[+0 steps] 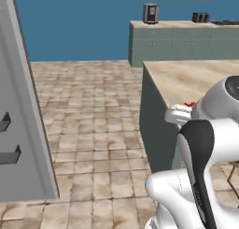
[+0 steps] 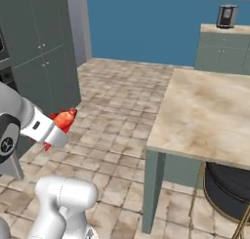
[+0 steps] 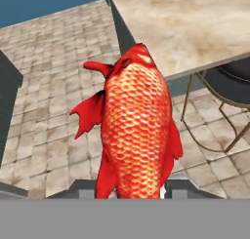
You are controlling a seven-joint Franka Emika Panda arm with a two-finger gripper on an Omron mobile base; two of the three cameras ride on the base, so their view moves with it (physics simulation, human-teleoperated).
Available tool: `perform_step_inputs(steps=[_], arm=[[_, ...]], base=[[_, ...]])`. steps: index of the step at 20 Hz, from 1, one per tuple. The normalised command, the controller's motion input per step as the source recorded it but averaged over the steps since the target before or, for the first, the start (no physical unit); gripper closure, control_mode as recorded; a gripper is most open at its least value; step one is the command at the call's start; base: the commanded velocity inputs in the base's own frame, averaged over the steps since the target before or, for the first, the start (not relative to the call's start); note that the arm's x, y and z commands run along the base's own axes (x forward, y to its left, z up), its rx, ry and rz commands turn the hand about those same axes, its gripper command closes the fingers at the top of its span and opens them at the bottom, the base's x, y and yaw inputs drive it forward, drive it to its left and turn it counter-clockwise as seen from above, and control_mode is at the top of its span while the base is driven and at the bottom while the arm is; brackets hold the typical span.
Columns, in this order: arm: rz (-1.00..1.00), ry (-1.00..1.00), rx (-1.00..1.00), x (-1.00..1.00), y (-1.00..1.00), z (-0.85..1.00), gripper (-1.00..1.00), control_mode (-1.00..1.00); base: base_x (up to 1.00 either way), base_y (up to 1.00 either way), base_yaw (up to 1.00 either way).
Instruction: Take the fish out of the fridge, briefly rinse it in the sink, and place it on the tray next to the sink.
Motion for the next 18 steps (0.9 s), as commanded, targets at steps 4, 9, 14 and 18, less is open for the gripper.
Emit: perform_step_inputs(steps=[4, 9, 14, 18], arm=[[0.0, 0.0, 0.0, 0.0, 0.0, 0.0, 1.0, 1.0], [0.0, 0.0, 0.0, 0.0, 0.0, 0.0, 1.0, 1.0], [0.0, 0.0, 0.0, 0.0, 0.0, 0.0, 1.0, 1.0], [0.0, 0.0, 0.0, 0.0, 0.0, 0.0, 1.0, 1.0]], base=[[0.99, 0.29, 0.0], [1.0, -0.09, 0.0], [1.0, 0.01, -0.05], [1.0, 0.14, -0.05]])
